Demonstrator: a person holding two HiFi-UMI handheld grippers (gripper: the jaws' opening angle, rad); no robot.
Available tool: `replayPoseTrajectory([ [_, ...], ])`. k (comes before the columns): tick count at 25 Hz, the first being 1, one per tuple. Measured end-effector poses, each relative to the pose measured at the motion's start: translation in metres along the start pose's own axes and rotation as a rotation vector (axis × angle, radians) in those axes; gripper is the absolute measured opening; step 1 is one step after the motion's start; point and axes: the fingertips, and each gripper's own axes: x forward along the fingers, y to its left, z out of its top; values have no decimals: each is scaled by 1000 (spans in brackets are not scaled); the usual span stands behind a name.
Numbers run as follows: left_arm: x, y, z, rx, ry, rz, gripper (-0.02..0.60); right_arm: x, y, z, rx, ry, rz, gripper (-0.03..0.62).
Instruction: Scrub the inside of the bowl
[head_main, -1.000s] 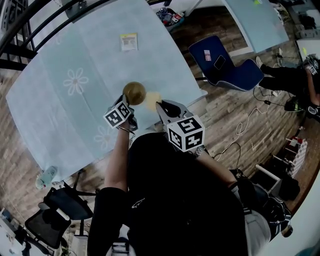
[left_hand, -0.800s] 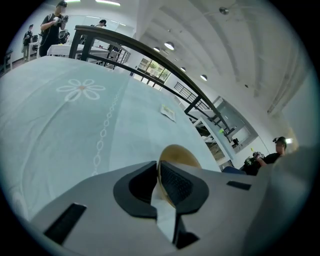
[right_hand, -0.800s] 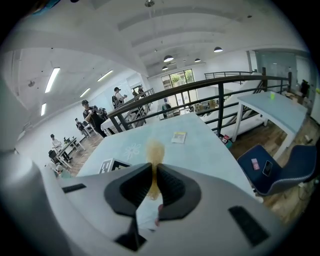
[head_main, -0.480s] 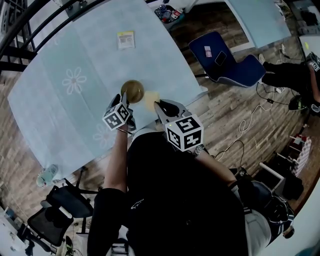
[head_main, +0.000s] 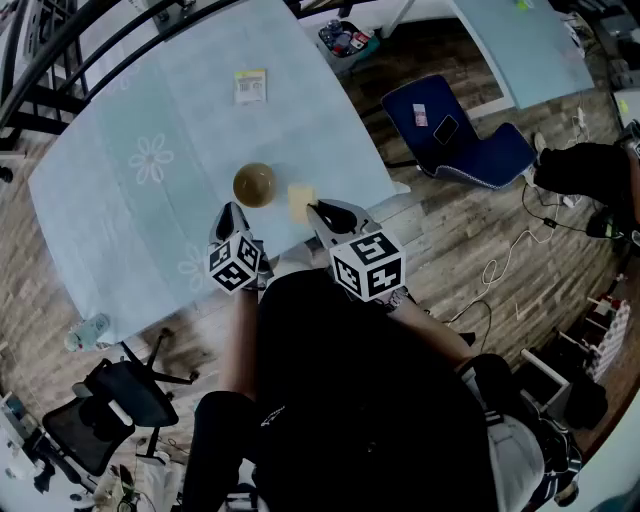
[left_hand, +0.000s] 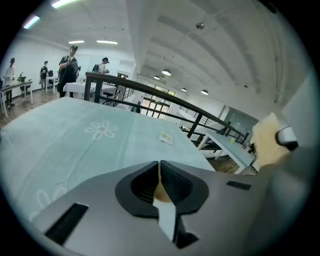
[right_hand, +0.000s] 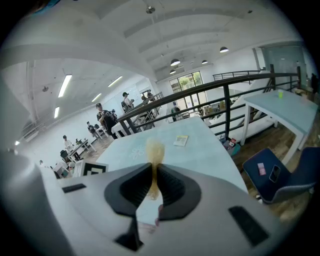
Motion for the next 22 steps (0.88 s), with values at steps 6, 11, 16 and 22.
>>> replayPoseTrajectory([
  [6,-62,-79,32,72,-166,-72,14,-23,-19,13,-53,-27,70,38],
  [11,-104,-152,41,122,-244,-166,14,-38,-32,18,-124,-25,139,38],
  [16,-147,-207,42,159,-357,-187,14,-58,-33,25,-224,-52,212,38],
  [22,-182,-239,51,153,-476,-159,14,-100,-20,32,-367,-175,333,38],
])
